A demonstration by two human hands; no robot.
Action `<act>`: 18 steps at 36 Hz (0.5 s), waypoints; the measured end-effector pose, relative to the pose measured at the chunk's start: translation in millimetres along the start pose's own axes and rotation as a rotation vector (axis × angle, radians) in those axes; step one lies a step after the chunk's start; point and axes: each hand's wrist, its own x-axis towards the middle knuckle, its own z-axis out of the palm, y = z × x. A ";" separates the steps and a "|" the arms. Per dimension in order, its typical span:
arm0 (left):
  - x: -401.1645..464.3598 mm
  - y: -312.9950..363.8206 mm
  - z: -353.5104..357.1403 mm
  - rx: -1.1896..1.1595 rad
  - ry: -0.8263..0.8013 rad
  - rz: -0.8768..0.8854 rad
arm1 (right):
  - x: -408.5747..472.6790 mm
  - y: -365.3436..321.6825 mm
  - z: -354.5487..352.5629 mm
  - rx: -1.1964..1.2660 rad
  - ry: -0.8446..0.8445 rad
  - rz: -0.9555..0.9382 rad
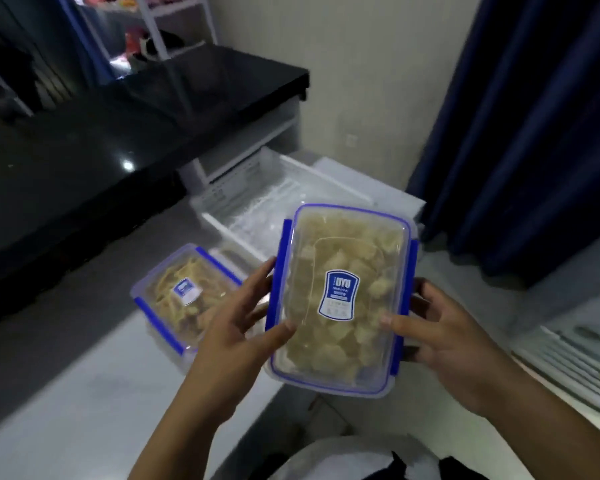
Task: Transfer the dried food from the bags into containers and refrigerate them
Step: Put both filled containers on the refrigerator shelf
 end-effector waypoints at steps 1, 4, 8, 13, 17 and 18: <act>11.0 1.4 18.6 0.017 -0.052 0.014 | -6.5 -0.8 -15.7 0.014 0.063 -0.019; 41.2 7.9 76.0 0.079 -0.246 0.054 | -30.2 -0.8 -63.1 0.066 0.245 -0.067; 72.8 15.2 156.0 0.108 -0.497 0.067 | -65.6 3.9 -123.6 0.212 0.437 -0.081; 101.9 24.0 260.6 0.155 -0.778 0.061 | -106.6 10.0 -181.6 0.384 0.657 -0.126; 127.4 32.5 345.9 0.171 -1.045 -0.014 | -134.5 15.8 -223.0 0.478 0.860 -0.187; 135.1 34.1 367.7 0.163 -1.090 -0.050 | -139.6 16.4 -232.9 0.499 0.903 -0.208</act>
